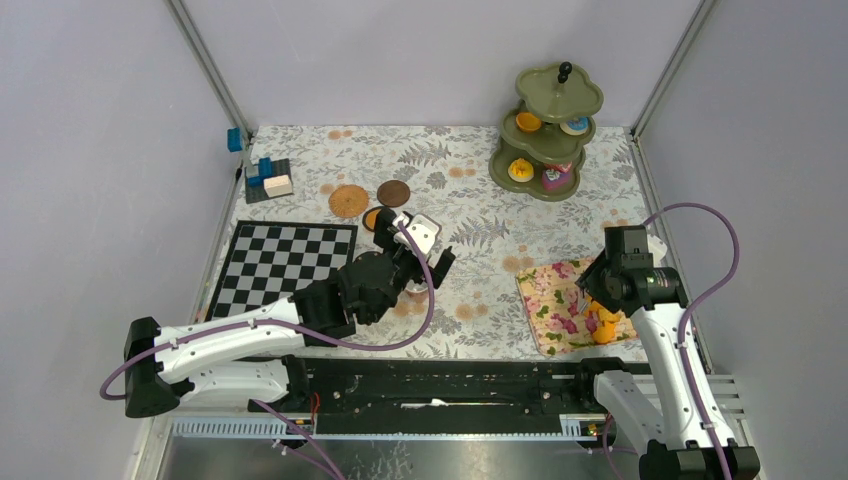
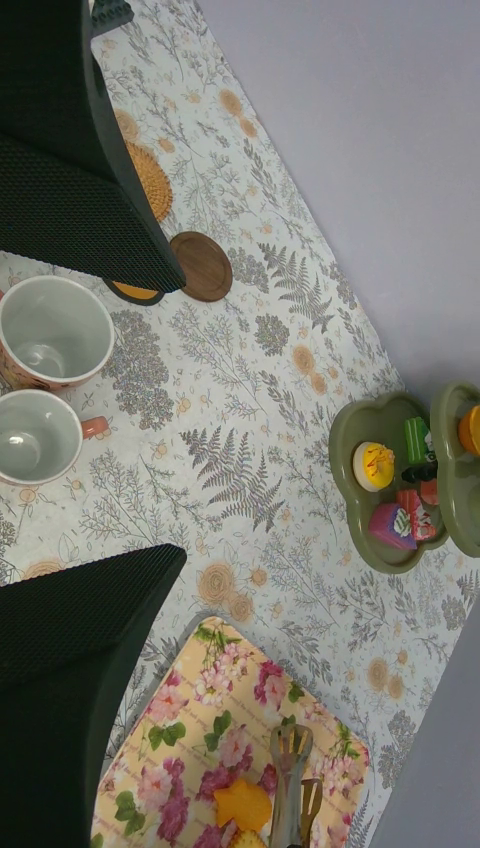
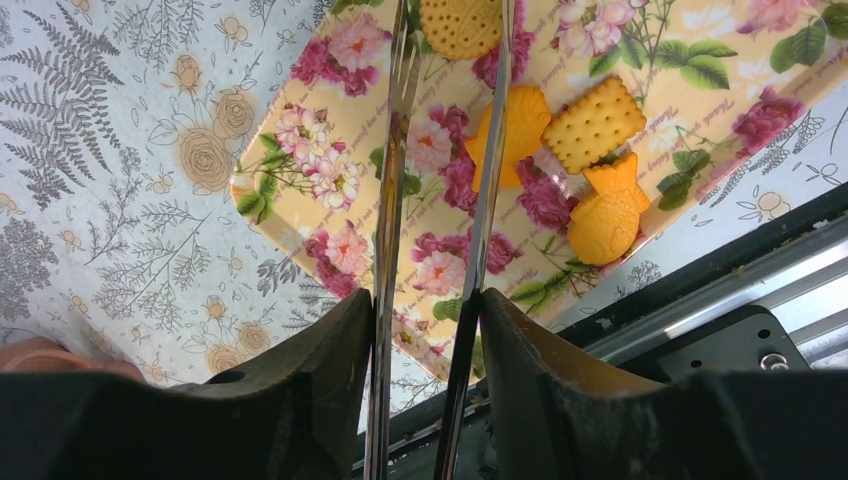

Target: Serve the afternoon tea

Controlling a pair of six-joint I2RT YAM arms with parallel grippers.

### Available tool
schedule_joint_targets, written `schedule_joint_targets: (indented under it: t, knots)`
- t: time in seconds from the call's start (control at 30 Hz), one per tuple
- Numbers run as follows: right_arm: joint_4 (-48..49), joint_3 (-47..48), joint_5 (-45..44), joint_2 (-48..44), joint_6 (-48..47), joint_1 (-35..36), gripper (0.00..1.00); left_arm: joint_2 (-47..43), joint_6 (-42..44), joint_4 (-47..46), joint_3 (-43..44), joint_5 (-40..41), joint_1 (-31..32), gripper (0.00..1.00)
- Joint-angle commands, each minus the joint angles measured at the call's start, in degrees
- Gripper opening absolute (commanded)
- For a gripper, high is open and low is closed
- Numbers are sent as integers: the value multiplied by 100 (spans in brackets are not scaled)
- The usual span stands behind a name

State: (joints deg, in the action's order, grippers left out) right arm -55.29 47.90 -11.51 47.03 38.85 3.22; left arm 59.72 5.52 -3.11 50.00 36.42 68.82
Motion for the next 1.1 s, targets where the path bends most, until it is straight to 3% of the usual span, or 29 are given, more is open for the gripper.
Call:
schedule_joint_targets:
  t: [0.0,0.37,0.73,1.07]
  knots:
    - [176,-8,-168,13,-51,30,49,-119,-11,-248,10,12,-34,99]
    - [131,42,-192,-178,-36,30,40,-121,-42,-207,36,-30,-35,99]
    - [-507,450,-319,-821,-79,29,34,-79,-69,-165,73,-39,-35,99]
    - [274,1008,-243,-1316,-521,29,33,-39,-69,-146,94,-24,-35,99]
